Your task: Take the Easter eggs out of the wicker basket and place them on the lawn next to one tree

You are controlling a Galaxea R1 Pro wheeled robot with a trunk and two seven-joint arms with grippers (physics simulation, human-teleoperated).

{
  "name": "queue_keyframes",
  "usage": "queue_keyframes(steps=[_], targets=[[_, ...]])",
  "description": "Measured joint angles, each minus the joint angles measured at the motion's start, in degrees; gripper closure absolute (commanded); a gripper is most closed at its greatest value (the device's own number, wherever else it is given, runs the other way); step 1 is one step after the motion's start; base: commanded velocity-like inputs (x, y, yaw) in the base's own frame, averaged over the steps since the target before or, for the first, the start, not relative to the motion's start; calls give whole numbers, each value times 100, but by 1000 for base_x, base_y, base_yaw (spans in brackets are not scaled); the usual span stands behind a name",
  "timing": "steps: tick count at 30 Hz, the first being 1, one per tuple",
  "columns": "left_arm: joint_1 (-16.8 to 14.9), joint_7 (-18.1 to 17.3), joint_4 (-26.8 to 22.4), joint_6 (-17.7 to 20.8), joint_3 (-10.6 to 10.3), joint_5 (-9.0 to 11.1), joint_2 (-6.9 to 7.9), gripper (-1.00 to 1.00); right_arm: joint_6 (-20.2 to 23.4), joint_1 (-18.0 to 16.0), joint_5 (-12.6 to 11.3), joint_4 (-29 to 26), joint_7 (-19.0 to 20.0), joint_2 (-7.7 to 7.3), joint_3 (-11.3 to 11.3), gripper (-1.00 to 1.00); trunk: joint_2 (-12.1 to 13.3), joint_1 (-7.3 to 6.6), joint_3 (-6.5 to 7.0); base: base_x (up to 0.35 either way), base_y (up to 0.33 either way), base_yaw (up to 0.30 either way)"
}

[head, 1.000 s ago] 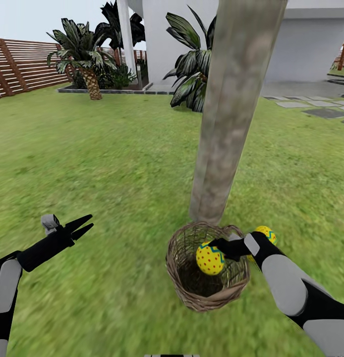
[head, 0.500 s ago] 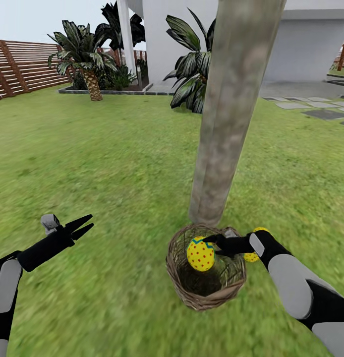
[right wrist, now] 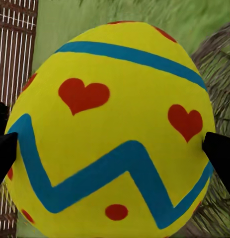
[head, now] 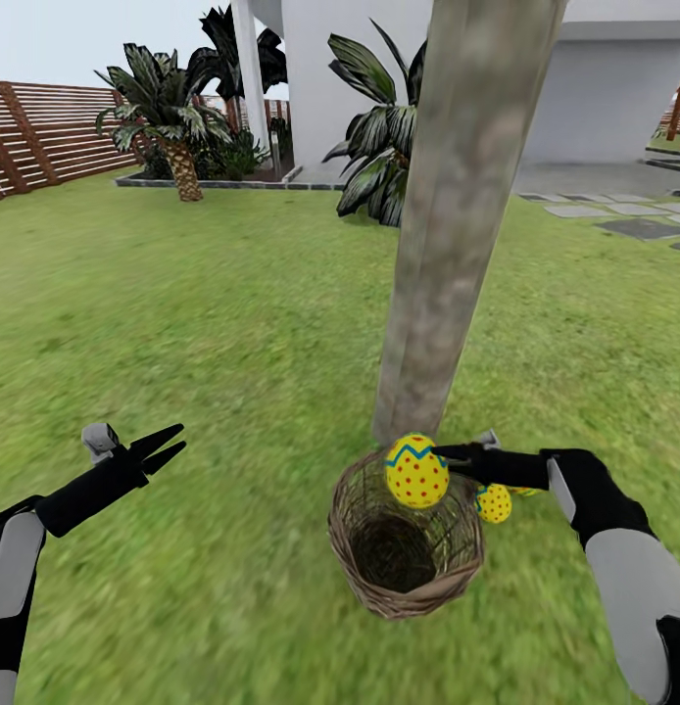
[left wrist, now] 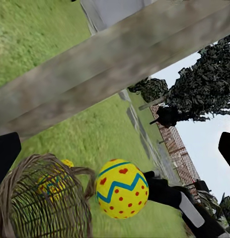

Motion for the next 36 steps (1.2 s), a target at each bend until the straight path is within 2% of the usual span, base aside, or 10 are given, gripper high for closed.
queue_keyframes(steps=[1, 3, 6, 8, 11, 14, 21, 30, 34, 36], targets=[[0, 0, -1, -1, 0, 0, 0, -100, 108, 219, -11, -516, 11, 3, -5, 100, 40, -22, 18, 0, 0, 0], [0, 0, 0, -2, 0, 0, 0, -100, 179, 498, -19, -1144, 17, -1, -8, 100, 120, -66, 54, 0, 0, 0], [0, 0, -2, -2, -3, 0, 0, -100, 207, 635, -23, -1457, 11, -20, -14, 100, 241, -132, 108, 0, 0, 0], [0, 0, 0, -1, -6, 0, 0, -100, 205, 656, -19, -1483, 12, -139, -17, 100, 321, -176, 144, 0, 0, 0], [0, 2, 0, -8, -35, -1, -32, -100, 203, 756, -35, -1488, 23, -416, -31, 100, 441, -242, 197, 0, 0, 0], [0, 7, 1, -23, -316, -2, -43, -100, 205, 783, -53, -1489, 45, -571, -36, 100, 562, -307, 251, 0, 0, 0], [0, 8, -3, -28, -378, -2, -44, -100, 212, 785, -56, -1448, 47, -641, -72, 100, 842, -461, 377, 0, 0, 0], [0, 8, -7, -29, -378, -2, -44, -100, 214, 785, -56, -1434, 47, -645, -81, 100, 1204, -659, 539, -6, 0, 0], [0, 8, -8, -29, -378, -8, -44, -100, 215, 785, -55, -1425, 44, -645, -88, 100, 1364, -744, 610, -203, 0, 0], [0, -19, -9, -62, -363, 16, -45, -100, 213, 786, -54, -1420, 41, -646, -116, 100, 1366, -747, 611, -23, 0, 0]])
